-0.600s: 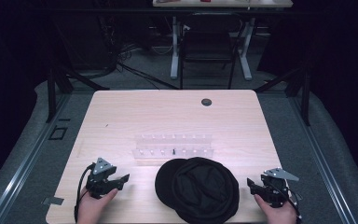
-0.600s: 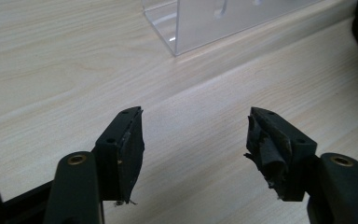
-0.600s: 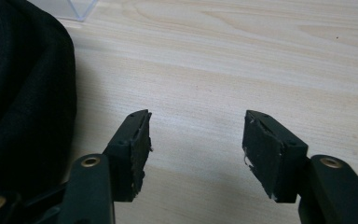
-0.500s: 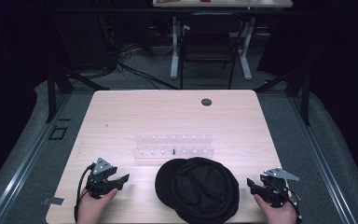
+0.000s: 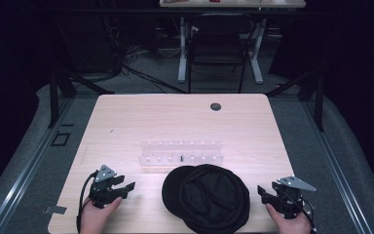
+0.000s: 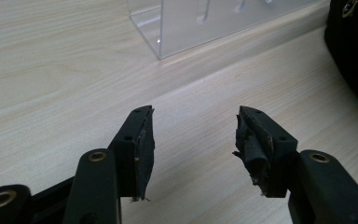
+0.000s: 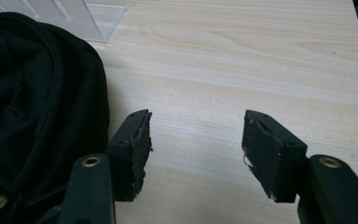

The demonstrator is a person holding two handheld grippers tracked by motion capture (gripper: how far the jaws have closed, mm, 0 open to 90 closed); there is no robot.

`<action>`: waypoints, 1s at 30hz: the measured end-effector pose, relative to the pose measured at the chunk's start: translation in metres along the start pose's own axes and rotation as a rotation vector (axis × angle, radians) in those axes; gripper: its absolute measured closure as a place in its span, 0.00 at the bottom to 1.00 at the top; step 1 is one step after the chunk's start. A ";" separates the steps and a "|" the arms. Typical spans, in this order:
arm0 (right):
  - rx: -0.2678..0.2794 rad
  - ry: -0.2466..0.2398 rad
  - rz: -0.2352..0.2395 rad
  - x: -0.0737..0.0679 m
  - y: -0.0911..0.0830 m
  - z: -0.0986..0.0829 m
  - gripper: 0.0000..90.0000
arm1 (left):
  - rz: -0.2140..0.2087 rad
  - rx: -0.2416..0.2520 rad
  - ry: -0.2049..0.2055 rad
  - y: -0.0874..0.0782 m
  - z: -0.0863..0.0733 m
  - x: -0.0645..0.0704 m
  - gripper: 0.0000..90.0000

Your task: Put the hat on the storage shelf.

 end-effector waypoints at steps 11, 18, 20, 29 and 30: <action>-0.054 0.059 0.117 -0.005 -0.008 0.005 0.61 | -0.001 0.003 0.001 0.000 0.001 0.003 0.53; -0.129 0.055 0.202 -0.013 -0.018 0.021 0.64 | 0.008 0.004 0.006 0.002 0.001 0.003 0.51; -0.145 0.047 0.214 -0.016 -0.020 0.022 0.62 | 0.008 0.003 0.004 0.002 0.001 0.002 0.50; -0.199 0.063 0.273 -0.026 -0.009 0.017 0.66 | 0.014 0.000 0.004 0.003 0.001 0.001 0.50; -0.199 0.063 0.273 -0.026 -0.009 0.017 0.66 | 0.014 0.000 0.004 0.003 0.001 0.001 0.50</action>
Point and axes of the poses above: each handheld gripper's, and its own axes: y roughly forward along the jaws, z roughly out of its top, x roughly to its right, the point moved 1 cm from there along y, roughly forward along the jaws, and after that the axes turned 2 degrees about -y, right-handed, at the moved point
